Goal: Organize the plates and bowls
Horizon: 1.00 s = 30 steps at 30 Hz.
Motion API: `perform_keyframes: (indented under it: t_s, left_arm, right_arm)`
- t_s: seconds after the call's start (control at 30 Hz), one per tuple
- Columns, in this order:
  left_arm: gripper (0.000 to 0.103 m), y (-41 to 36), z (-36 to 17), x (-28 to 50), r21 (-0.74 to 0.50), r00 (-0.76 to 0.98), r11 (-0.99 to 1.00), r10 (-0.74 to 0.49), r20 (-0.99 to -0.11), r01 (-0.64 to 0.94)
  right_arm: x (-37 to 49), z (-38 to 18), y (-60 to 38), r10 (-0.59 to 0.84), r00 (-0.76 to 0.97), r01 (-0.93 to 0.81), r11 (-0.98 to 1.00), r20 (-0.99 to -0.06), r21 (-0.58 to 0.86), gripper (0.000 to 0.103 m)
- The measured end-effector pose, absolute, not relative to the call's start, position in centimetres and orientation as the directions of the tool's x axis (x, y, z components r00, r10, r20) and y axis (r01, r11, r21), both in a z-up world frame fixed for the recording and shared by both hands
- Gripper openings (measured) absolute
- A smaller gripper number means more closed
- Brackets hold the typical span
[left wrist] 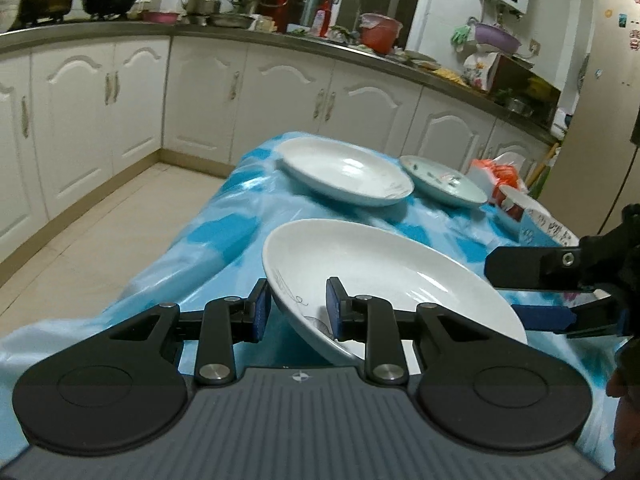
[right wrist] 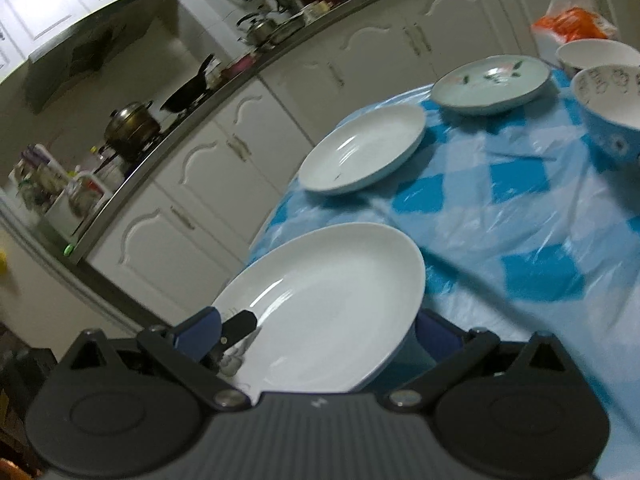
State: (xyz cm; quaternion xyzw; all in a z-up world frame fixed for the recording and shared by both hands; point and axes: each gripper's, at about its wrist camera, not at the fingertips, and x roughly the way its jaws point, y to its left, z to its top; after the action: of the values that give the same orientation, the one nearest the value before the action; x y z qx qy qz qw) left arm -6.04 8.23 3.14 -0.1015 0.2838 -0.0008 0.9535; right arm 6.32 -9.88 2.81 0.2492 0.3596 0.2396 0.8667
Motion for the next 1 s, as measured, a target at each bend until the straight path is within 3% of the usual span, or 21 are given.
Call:
perform_keyframes:
  t_s: [0.4,0.53,0.93,1.0]
  left_arm:
    - [0.030,8.8,1.7,-5.7,-0.181,0.826,0.981,-0.047,-0.562,-0.068]
    - [0.034,9.1,1.6,-6.2,-0.199,0.834,0.978,-0.055,-0.548,-0.067]
    - [0.069,9.1,2.7,-8.3,-0.198,0.837,0.968,0.023,-0.547,-0.156]
    - [0.083,9.1,2.9,-8.7,-0.197,0.834,0.966,0.035,-0.551,-0.170]
  right_arm:
    - [5.1,1.6,-8.5,0.592,0.628,-0.270,0.774,-0.505,0.573,0.102]
    - [4.3,1.8,-8.7,0.585,0.655,-0.291,0.779,-0.478,0.556,0.102]
    - [3.4,2.6,-11.6,0.484,0.784,-0.245,0.817,-0.389,0.523,0.102]
    - [3.4,2.3,-12.0,0.479,0.792,-0.241,0.815,-0.379,0.527,0.102]
